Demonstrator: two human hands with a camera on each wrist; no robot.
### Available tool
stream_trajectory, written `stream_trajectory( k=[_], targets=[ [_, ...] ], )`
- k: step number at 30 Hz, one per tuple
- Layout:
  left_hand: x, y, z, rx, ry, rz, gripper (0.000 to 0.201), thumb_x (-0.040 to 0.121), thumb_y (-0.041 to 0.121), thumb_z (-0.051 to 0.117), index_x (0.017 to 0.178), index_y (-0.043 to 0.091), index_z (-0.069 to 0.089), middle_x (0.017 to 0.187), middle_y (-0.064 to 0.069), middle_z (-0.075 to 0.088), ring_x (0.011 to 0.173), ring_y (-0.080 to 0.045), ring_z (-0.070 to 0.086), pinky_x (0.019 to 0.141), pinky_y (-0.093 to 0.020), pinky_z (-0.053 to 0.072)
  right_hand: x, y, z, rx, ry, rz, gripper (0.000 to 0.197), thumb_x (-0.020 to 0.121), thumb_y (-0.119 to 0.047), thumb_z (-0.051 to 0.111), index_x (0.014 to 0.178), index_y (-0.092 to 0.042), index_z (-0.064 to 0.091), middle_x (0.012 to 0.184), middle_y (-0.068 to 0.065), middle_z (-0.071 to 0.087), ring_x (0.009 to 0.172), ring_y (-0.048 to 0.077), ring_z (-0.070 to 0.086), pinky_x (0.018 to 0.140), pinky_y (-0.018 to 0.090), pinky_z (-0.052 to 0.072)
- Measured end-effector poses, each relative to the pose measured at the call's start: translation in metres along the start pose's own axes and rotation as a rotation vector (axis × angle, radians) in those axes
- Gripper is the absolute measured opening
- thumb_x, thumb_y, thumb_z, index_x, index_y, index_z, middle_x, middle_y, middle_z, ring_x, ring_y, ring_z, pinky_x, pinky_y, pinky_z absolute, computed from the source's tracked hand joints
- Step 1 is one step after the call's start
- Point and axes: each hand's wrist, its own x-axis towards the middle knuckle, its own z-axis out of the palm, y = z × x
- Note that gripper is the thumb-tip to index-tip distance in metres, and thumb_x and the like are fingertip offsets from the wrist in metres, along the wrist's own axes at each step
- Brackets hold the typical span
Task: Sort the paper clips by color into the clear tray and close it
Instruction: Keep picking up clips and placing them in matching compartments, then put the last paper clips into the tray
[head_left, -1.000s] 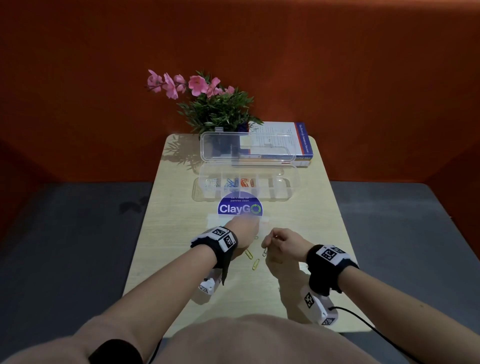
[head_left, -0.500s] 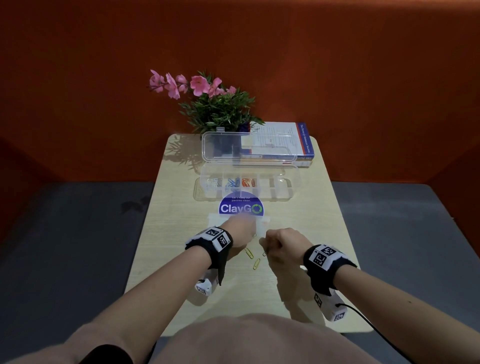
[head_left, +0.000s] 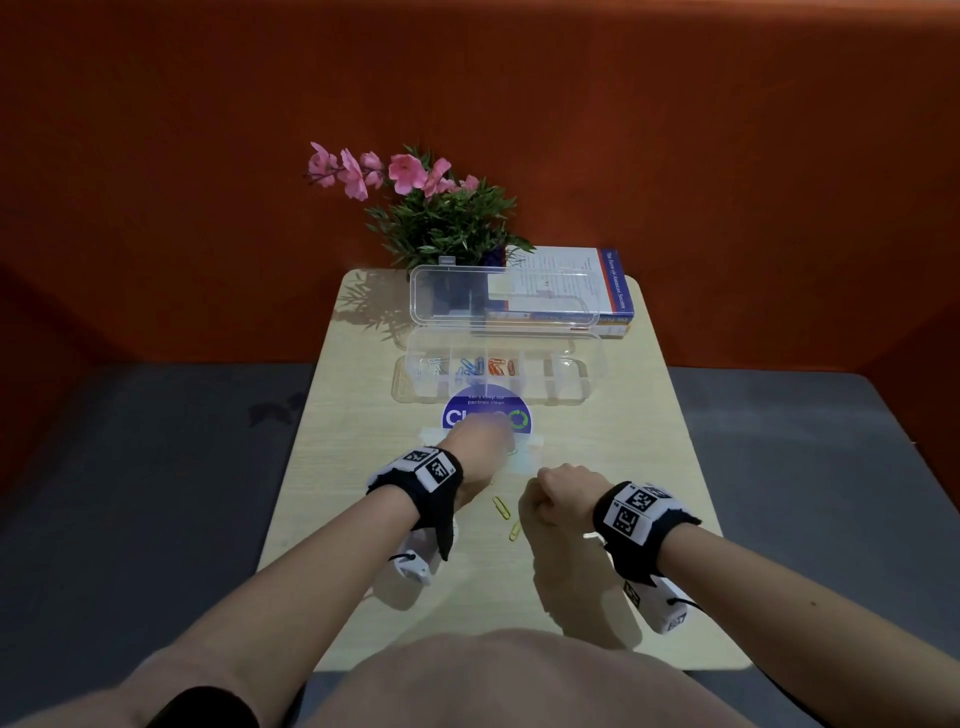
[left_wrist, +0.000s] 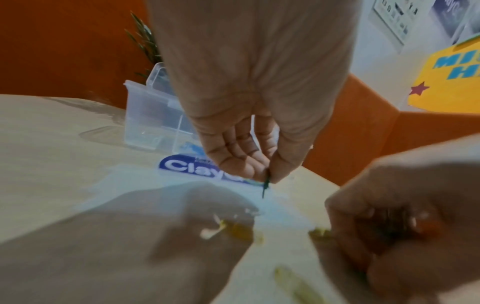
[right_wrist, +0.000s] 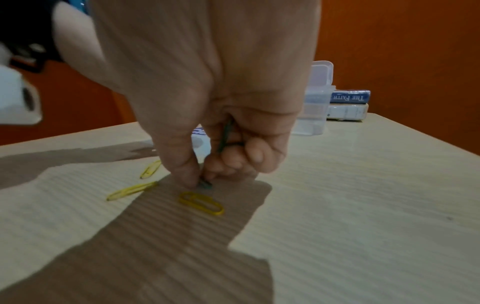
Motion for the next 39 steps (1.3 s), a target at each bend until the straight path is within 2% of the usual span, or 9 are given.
stream_trajectory(
  k=[5,11,17,20,23,29,31,35,39],
  targets=[
    [0.034,0.033,-0.034,-0.339,0.110,-0.058,0.017,0.084,0.001,0.061,0.078,0.017,0.060,0.071,0.005,0.060,0.065,-0.010,0.057,0.067,-0.020,0.050,-0.005,0.003,0.006,0.038,0.079,0.063,0.029,0.092,-0.022,0.036,0.108,-0.003,0.051,0.113,0.016,0.062,0.102,0.036,0.059,0.074,0.037,0.041],
    [0.081,0.066,-0.062,-0.535,0.196,-0.237,0.028,0.082,-0.004,0.067,0.063,0.014,0.055,0.076,-0.006,0.062,0.054,-0.012,0.056,0.055,-0.022,0.052,-0.011,0.039,0.001,0.856,0.132,0.256,0.030,0.087,-0.014,0.037,0.059,-0.013,0.046,0.073,0.010,0.050,0.069,0.026,0.048,0.058,0.029,0.034],
    [0.096,0.065,-0.060,-0.387,0.188,-0.274,0.016,0.088,0.004,0.060,0.094,-0.004,0.072,0.080,-0.014,0.067,0.070,-0.025,0.064,0.076,-0.036,0.060,-0.011,0.056,-0.018,1.622,0.145,0.301,0.029,0.086,-0.014,0.038,0.056,-0.013,0.036,0.058,0.009,0.040,0.048,0.020,0.035,0.049,0.030,0.025],
    [0.085,0.060,-0.066,-0.339,0.234,-0.226,0.013,0.088,0.010,0.061,0.092,0.007,0.073,0.090,-0.012,0.072,0.074,-0.024,0.065,0.078,-0.035,0.059,0.001,0.058,-0.038,1.756,0.131,0.239,0.023,0.088,-0.008,0.038,0.066,-0.010,0.042,0.063,0.012,0.048,0.044,0.015,0.041,0.041,0.023,0.032],
    [0.064,0.048,-0.067,-0.314,0.314,-0.169,0.010,0.086,0.012,0.062,0.089,0.016,0.070,0.093,-0.004,0.072,0.087,-0.021,0.067,0.083,-0.031,0.055,0.023,0.056,-0.063,1.779,0.152,0.214,0.014,0.090,-0.007,0.040,0.079,-0.005,0.048,0.072,0.012,0.055,0.043,0.011,0.045,0.038,0.018,0.037],
    [0.003,0.006,-0.043,-0.280,0.288,-0.126,0.009,0.088,0.011,0.059,0.088,0.013,0.068,0.088,0.000,0.067,0.083,-0.015,0.059,0.076,-0.025,0.047,0.068,0.044,-0.124,1.622,0.230,0.273,0.013,0.091,0.006,0.039,0.084,0.001,0.049,0.075,0.014,0.054,0.062,0.017,0.052,0.059,0.024,0.048],
    [-0.012,-0.007,-0.030,-0.280,0.276,-0.164,0.010,0.087,0.011,0.060,0.085,0.017,0.068,0.084,0.002,0.066,0.080,-0.014,0.059,0.072,-0.023,0.046,0.081,0.043,-0.131,1.484,0.271,0.328,0.023,0.091,0.000,0.042,0.111,0.007,0.053,0.088,0.015,0.057,0.067,0.016,0.056,0.069,0.026,0.053],
    [-0.021,-0.023,-0.014,-0.213,0.204,-0.175,0.012,0.085,0.013,0.058,0.080,0.022,0.063,0.083,0.003,0.065,0.080,-0.014,0.058,0.072,-0.022,0.044,0.081,0.037,-0.132,1.156,0.322,0.311,0.044,0.093,-0.010,0.039,0.133,0.008,0.041,0.134,0.026,0.049,0.112,0.034,0.056,0.104,0.041,0.045],
    [-0.020,-0.024,-0.007,-0.161,0.189,-0.157,0.014,0.085,0.013,0.055,0.087,0.017,0.069,0.086,0.002,0.065,0.080,-0.014,0.058,0.076,-0.022,0.044,0.064,0.025,-0.120,1.053,0.491,0.263,0.043,0.090,-0.003,0.036,0.131,0.002,0.048,0.138,0.022,0.049,0.128,0.035,0.046,0.109,0.040,0.039]
  ],
)
